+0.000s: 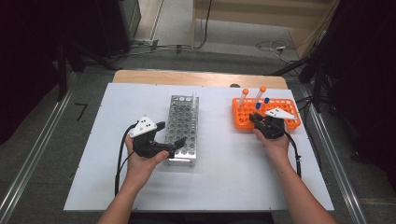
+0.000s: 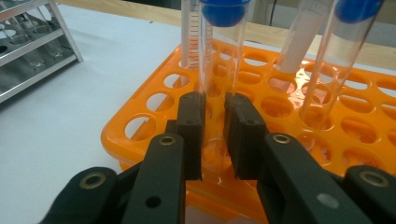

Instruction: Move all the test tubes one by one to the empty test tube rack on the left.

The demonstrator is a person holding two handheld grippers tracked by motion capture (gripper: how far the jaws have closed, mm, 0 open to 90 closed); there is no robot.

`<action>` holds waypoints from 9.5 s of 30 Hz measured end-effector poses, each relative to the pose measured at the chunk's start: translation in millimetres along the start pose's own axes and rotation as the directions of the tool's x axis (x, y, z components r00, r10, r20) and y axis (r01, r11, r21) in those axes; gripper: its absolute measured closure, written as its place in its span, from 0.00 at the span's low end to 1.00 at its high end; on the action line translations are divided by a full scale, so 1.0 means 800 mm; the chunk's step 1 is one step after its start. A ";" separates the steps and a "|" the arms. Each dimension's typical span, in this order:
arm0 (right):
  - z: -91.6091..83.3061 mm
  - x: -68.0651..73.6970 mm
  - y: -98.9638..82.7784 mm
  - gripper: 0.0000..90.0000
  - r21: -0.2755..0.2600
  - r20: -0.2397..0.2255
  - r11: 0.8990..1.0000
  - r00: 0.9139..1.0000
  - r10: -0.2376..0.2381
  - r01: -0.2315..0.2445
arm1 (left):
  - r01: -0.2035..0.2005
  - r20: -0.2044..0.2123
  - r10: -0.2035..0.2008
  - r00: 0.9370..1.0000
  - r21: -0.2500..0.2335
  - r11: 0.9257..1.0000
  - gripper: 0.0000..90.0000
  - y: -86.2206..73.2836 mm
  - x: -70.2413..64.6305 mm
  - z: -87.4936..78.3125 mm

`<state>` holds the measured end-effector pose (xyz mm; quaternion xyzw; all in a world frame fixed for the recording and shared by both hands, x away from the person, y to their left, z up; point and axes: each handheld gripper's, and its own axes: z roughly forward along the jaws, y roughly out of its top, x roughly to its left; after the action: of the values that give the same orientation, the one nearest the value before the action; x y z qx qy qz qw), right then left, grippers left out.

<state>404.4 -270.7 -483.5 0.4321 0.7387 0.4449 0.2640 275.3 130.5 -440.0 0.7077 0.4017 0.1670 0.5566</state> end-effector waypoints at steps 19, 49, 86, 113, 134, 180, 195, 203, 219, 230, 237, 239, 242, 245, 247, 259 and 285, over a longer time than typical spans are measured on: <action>-0.035 -0.006 0.017 0.83 -0.092 -0.054 0.995 0.998 0.020 -0.025 | -0.010 0.009 0.010 1.000 -0.004 1.000 0.02 0.003 -0.005 -0.001; -0.099 0.064 -0.004 0.83 -0.080 -0.210 0.996 0.976 -0.055 0.039 | -0.021 0.057 0.021 0.998 -0.003 1.000 0.02 0.008 -0.019 0.001; -0.122 0.164 -0.027 0.83 -0.007 -0.359 0.984 0.918 -0.167 0.176 | -0.075 0.216 0.068 0.974 0.020 0.997 0.08 0.012 -0.073 0.021; -0.119 0.207 -0.029 0.83 -0.020 -0.388 0.953 0.876 -0.287 0.303 | -0.173 0.316 0.149 0.937 0.048 0.984 0.79 0.004 -0.113 0.046; -0.124 0.182 -0.025 0.29 -0.037 -0.441 0.973 0.870 -0.222 0.229 | -0.146 0.266 0.131 0.955 0.035 0.989 0.85 0.016 -0.097 0.043; -0.172 0.043 -0.059 0.02 -0.048 -0.369 0.997 0.926 -0.076 0.062 | -0.154 0.004 0.154 0.988 -0.007 0.988 0.85 0.104 0.004 0.068; -0.169 0.036 -0.061 0.02 -0.042 -0.366 0.998 0.928 -0.065 0.054 | -0.135 -0.111 0.133 0.985 -0.006 0.991 0.85 0.112 0.031 0.105; -0.167 0.035 -0.062 0.02 -0.036 -0.369 0.998 0.927 -0.063 0.054 | -0.136 -0.139 0.138 0.981 0.021 0.990 0.85 0.105 0.036 0.121; -0.166 0.035 -0.062 0.02 -0.030 -0.371 0.998 0.927 -0.062 0.055 | -0.159 -0.158 0.175 0.972 0.111 0.981 0.84 0.089 0.035 0.140; -0.165 0.034 -0.062 0.03 -0.027 -0.368 0.998 0.928 -0.061 0.055 | -0.143 -0.129 0.163 0.978 0.152 0.978 0.83 0.080 0.035 0.147; -0.165 0.035 -0.063 0.03 -0.027 -0.366 0.999 0.929 -0.053 0.046 | -0.105 -0.101 0.117 0.988 0.118 0.987 0.62 0.079 0.035 0.139; -0.164 0.035 -0.063 0.03 -0.027 -0.367 0.999 0.929 -0.052 0.046 | -0.105 -0.103 0.116 0.988 0.107 0.989 0.53 0.077 0.032 0.134; -0.164 0.035 -0.063 0.03 -0.027 -0.366 0.999 0.929 -0.052 0.046 | -0.096 -0.079 0.103 0.992 0.081 0.992 0.42 0.076 0.029 0.124; -0.163 0.035 -0.062 0.03 -0.025 -0.361 0.999 0.931 -0.050 0.043 | -0.083 -0.048 0.086 0.995 0.056 0.995 0.31 0.075 0.024 0.112; -0.162 0.034 -0.062 0.03 -0.026 -0.358 0.999 0.932 -0.052 0.045 | -0.069 -0.020 0.070 0.997 0.045 0.997 0.25 0.073 0.021 0.104; -0.155 0.032 -0.059 0.03 -0.019 -0.338 0.999 0.940 -0.039 0.035 | -0.077 0.053 0.075 0.996 0.041 0.996 0.00 0.052 -0.009 0.059; -0.113 -0.002 -0.023 0.03 -0.011 -0.248 1.000 0.969 0.025 -0.029 | -0.080 0.072 0.080 0.994 0.005 0.997 0.00 -0.001 -0.032 0.000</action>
<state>327.7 -314.7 -457.7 0.3813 0.7567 0.5041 0.1669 259.1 110.9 -435.2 0.7309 0.3533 0.1621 0.5610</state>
